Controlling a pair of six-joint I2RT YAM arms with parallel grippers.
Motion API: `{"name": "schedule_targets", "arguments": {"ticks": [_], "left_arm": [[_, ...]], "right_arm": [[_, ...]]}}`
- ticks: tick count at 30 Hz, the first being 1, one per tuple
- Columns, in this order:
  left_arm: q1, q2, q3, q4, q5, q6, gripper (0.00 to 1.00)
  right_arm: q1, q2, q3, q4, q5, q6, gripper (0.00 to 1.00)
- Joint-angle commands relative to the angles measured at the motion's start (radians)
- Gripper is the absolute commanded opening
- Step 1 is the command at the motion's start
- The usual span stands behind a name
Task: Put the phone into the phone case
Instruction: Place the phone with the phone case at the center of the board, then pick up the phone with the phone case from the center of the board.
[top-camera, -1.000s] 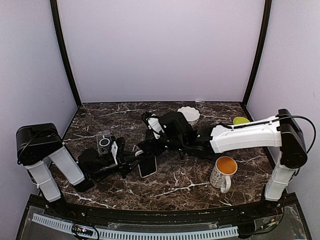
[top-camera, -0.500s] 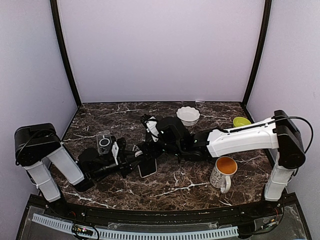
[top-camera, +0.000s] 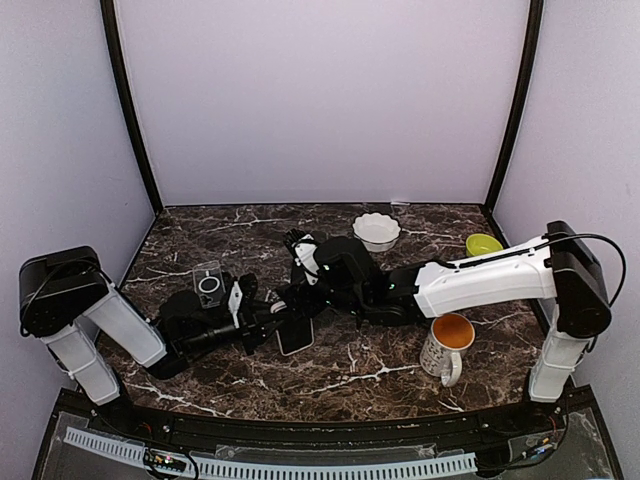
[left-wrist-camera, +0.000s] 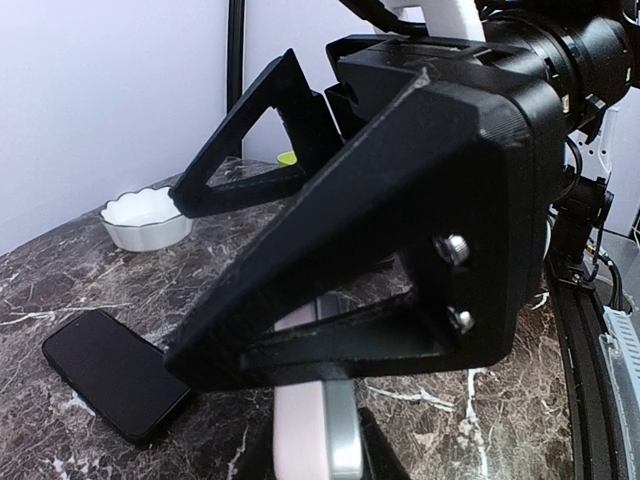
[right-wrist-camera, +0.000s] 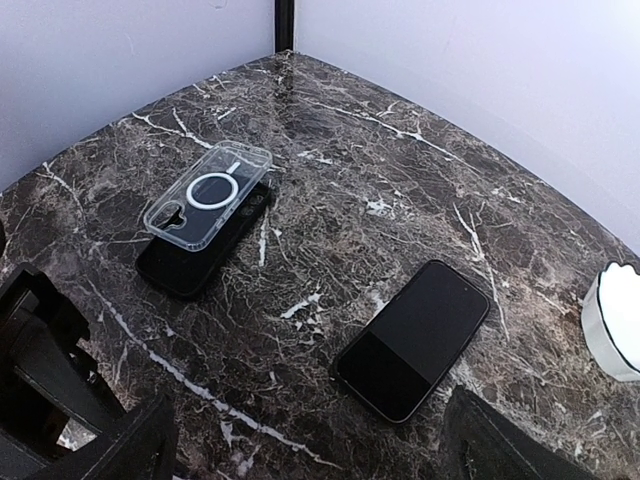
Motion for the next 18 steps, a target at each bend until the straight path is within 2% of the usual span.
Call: {"name": "schedule_targets", "arguments": {"ticks": [1,4,6,12,18], "left_arm": [[-0.004,-0.034,0.014,-0.05,0.02,0.013,0.15],[-0.005,-0.048,0.02,-0.073,0.028,0.011,0.03],[-0.005,-0.06,0.023,-0.097,0.034,0.011,0.0],[-0.006,-0.096,0.035,-0.144,0.072,0.019,0.0],[-0.007,-0.152,0.06,-0.206,0.129,0.031,0.0]], "right_arm": [[0.003,0.043,-0.037,-0.163,0.033,-0.04,0.94],[-0.012,0.002,-0.048,-0.177,-0.027,-0.052,0.96],[-0.039,-0.069,-0.083,-0.152,-0.138,-0.073,0.98],[-0.155,-0.269,-0.161,-0.129,-0.609,-0.194,0.98],[-0.182,-0.305,-0.154,-0.248,-0.753,-0.281,0.98]]}}
